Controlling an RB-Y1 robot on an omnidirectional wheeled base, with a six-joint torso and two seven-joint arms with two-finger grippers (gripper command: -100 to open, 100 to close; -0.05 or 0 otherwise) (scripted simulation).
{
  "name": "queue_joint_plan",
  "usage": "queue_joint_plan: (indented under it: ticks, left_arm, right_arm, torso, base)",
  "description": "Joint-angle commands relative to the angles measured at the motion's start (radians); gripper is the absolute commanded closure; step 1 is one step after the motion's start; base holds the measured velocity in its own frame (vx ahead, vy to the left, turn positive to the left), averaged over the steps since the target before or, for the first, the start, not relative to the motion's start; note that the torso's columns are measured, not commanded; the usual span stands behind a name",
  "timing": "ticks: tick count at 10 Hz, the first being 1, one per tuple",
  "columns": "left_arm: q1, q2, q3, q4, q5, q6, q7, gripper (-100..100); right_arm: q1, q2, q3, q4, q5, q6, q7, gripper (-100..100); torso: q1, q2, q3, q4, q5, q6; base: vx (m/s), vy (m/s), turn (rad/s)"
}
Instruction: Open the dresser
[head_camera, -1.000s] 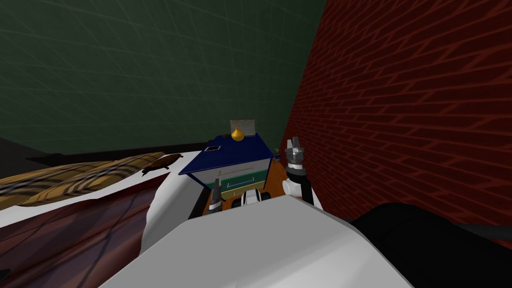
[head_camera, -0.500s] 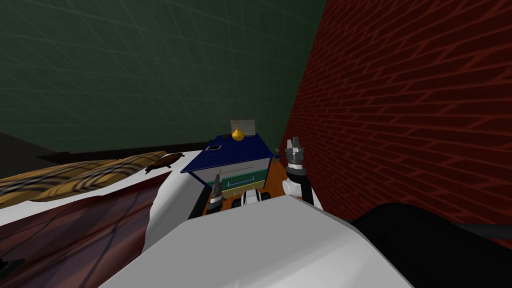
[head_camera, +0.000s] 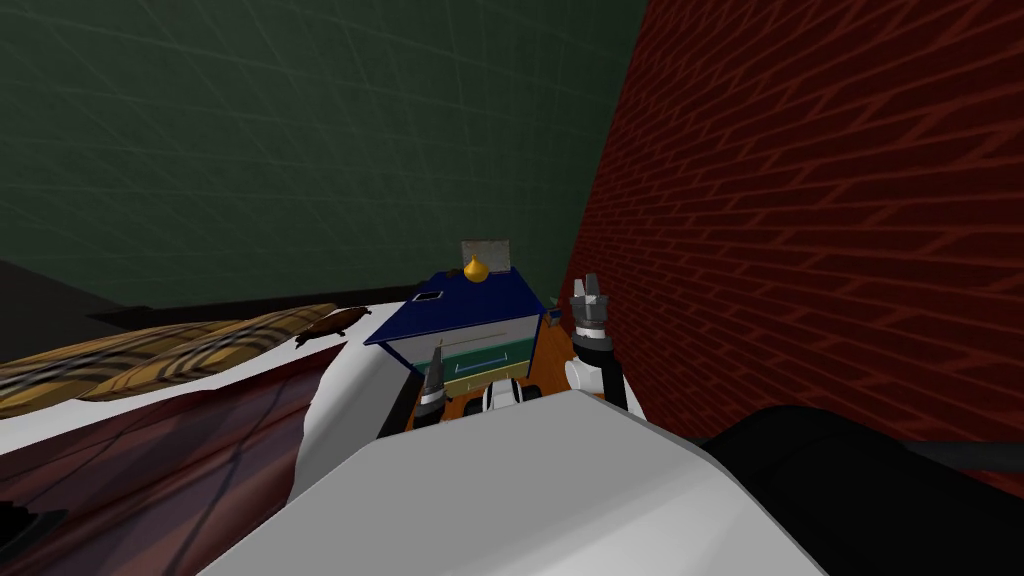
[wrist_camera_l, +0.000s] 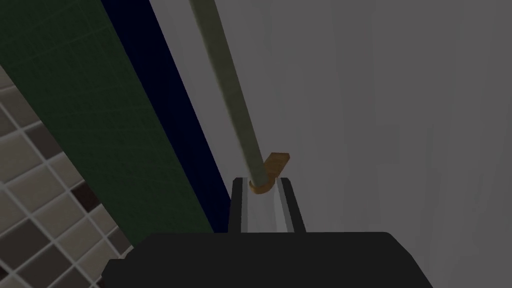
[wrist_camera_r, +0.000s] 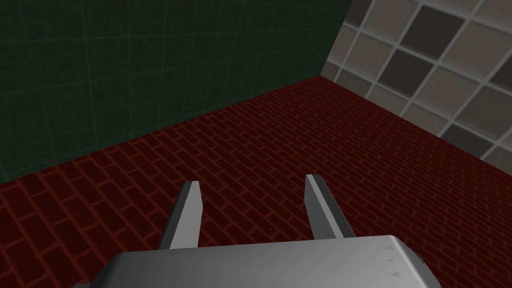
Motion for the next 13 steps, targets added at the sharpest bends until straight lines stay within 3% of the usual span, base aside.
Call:
queue_joint_plan:
  ticks: [1, 3, 4, 5, 9, 13]
  left_arm:
    - [0.025, -0.004, -0.001, 0.037, -0.001, -0.05, -0.004, 100]
    - [0.046, -0.008, -0.004, 0.055, -0.003, -0.089, -0.007, 100]
    - [0.041, -0.007, -0.003, 0.052, -0.003, -0.079, -0.006, 100]
    - [0.038, 0.022, -0.003, 0.052, -0.003, -0.076, -0.006, -100]
    - [0.012, 0.106, -0.003, 0.031, -0.002, -0.008, -0.007, -100]
    - [-0.021, 0.134, -0.002, 0.007, -0.001, 0.076, -0.007, -100]
  right_arm:
    - [0.0, 0.0, 0.0, 0.0, 0.0, 0.0, 0.0, 0]
    - [0.0, 0.0, 0.0, 0.0, 0.0, 0.0, 0.0, 0]
    - [0.0, 0.0, 0.0, 0.0, 0.0, 0.0, 0.0, 0]
    - [0.0, 0.0, 0.0, 0.0, 0.0, 0.0, 0.0, 0]
    - [0.0, 0.0, 0.0, 0.0, 0.0, 0.0, 0.0, 0]
    - [0.0, 0.0, 0.0, 0.0, 0.0, 0.0, 0.0, 0]
  torso:
    - [0.0, -0.001, -0.002, 0.0, 0.0, 0.0]
    - [-0.003, 0.004, 0.001, 0.003, -0.002, -0.001]
    - [-0.004, 0.007, 0.003, 0.004, -0.003, -0.001]
    - [-0.005, 0.008, 0.004, 0.004, -0.003, -0.001]
    - [-0.004, 0.008, 0.003, 0.004, -0.003, -0.001]
    - [-0.004, 0.006, 0.002, 0.004, -0.003, -0.001]
  base:
    - [0.024, 0.013, -0.025]
    - [0.03, 0.01, -0.019]
    - [0.016, 0.004, -0.001]
    - [0.0, 0.0, 0.0]
    - [-0.031, -0.011, 0.008]
    - [-0.055, -0.033, 0.009]
